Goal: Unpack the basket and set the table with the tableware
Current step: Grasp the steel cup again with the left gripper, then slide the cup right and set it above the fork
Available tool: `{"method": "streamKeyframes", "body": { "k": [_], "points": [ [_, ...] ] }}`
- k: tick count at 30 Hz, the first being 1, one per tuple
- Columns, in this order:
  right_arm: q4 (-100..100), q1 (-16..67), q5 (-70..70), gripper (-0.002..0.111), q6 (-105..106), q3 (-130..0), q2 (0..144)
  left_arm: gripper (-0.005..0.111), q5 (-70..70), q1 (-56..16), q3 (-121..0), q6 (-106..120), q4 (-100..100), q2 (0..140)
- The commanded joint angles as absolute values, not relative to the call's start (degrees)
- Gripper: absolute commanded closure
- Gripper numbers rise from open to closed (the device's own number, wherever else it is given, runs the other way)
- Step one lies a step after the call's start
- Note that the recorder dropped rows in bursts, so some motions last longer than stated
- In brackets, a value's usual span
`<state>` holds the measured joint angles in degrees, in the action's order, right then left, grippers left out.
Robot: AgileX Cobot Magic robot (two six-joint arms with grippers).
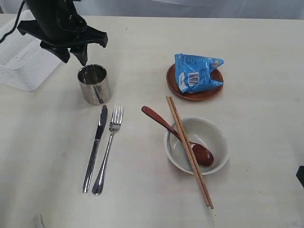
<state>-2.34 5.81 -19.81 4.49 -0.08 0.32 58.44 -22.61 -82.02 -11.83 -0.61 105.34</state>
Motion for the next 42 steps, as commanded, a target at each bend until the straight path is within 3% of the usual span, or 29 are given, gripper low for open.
{"method": "streamKeyframes", "body": {
  "k": [1,13,21,23,27,35,42],
  "points": [
    [-2.44,5.39,-19.60,0.109,4.25,0.00,0.00,0.066,58.22,-22.85,-81.21,-12.46,-0.84,106.44],
    [-2.44,5.39,-19.60,0.109,4.25,0.00,0.00,0.066,45.50,-22.85,-72.50,-13.72,2.48,106.85],
    [-2.44,5.39,-19.60,0.109,4.25,0.00,0.00,0.067,44.48,-22.85,-72.47,-13.72,2.59,110.90],
    [-2.44,5.39,-19.60,0.109,4.25,0.00,0.00,0.074,43.26,-22.85,-72.47,-13.72,2.59,111.04],
    [-2.44,5.39,-19.60,0.109,4.25,0.00,0.00,0.106,40.59,-22.85,-72.47,-13.72,3.51,111.04],
    [-2.44,5.39,-19.60,0.109,4.25,0.00,0.00,0.107,35.92,-23.05,-72.75,-13.07,5.16,111.04],
    [-2.44,5.39,-19.60,0.109,4.25,0.00,0.00,0.107,41.03,-23.22,-81.29,-11.77,5.04,112.99]
  ]
}}
